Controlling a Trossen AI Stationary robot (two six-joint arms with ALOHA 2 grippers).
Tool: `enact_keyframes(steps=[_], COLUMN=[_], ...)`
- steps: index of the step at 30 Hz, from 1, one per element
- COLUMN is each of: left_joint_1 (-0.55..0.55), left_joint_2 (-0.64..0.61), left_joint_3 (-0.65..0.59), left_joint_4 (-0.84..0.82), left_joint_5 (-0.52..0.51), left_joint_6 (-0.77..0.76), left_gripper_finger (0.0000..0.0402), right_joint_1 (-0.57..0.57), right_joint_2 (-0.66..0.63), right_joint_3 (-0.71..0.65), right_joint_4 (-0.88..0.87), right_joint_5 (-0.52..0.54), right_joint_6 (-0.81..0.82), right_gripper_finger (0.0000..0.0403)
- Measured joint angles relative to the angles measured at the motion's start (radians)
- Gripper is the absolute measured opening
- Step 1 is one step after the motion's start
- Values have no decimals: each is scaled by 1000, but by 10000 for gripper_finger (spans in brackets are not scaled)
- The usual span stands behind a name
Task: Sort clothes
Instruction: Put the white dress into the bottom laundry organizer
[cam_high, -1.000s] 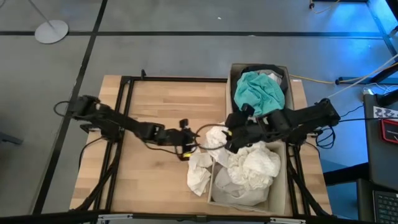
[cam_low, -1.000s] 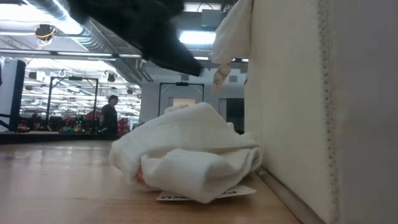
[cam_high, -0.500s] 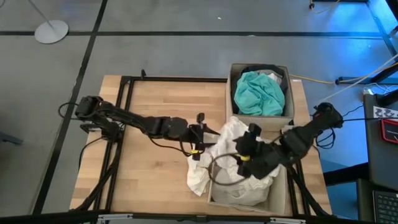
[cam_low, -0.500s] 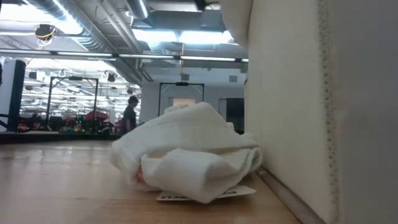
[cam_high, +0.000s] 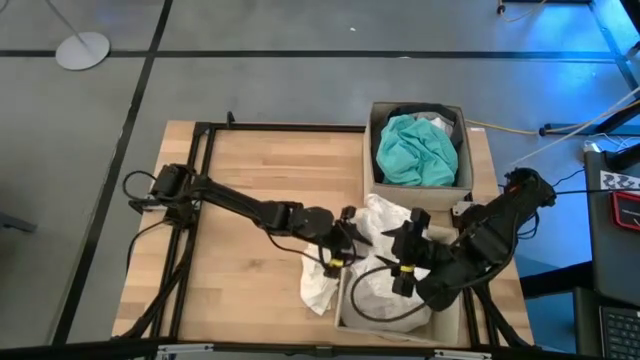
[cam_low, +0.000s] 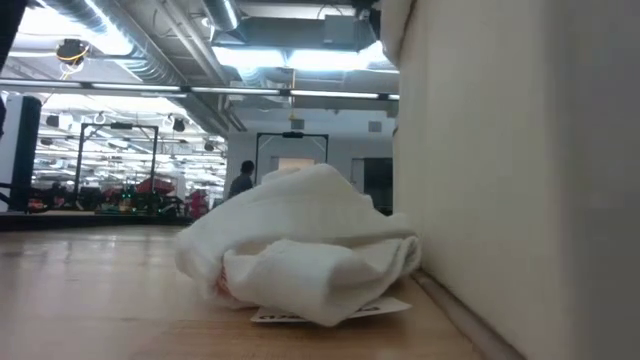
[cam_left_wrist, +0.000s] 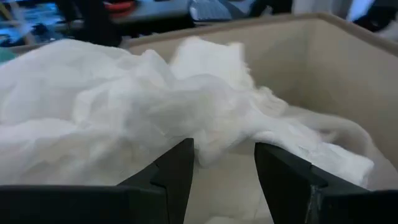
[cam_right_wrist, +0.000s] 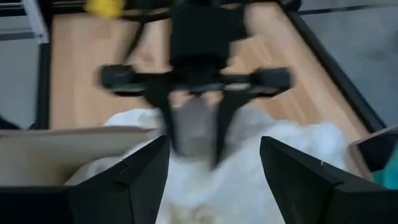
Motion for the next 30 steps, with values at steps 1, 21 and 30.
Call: enact_keyframes(steps=[1, 21, 30], left_joint_1=[-7, -82, -150], left_joint_2=[1, -139, -265], left_joint_3=[14, 60, 61], left_joint_4=[-25, -358, -723], left_joint_5=[1, -30, -247], left_joint_6=[12, 6, -90], left_gripper_finger=[162, 162, 162], right_joint_1=[-6, -210, -153], right_joint_2=[0, -2, -2], right_joint_3=[0, -305, -597], right_joint_4=[-6, 108, 288], right_joint_5=[12, -233, -390], right_joint_6=[0, 58, 228], right_gripper_finger=[253, 253, 253])
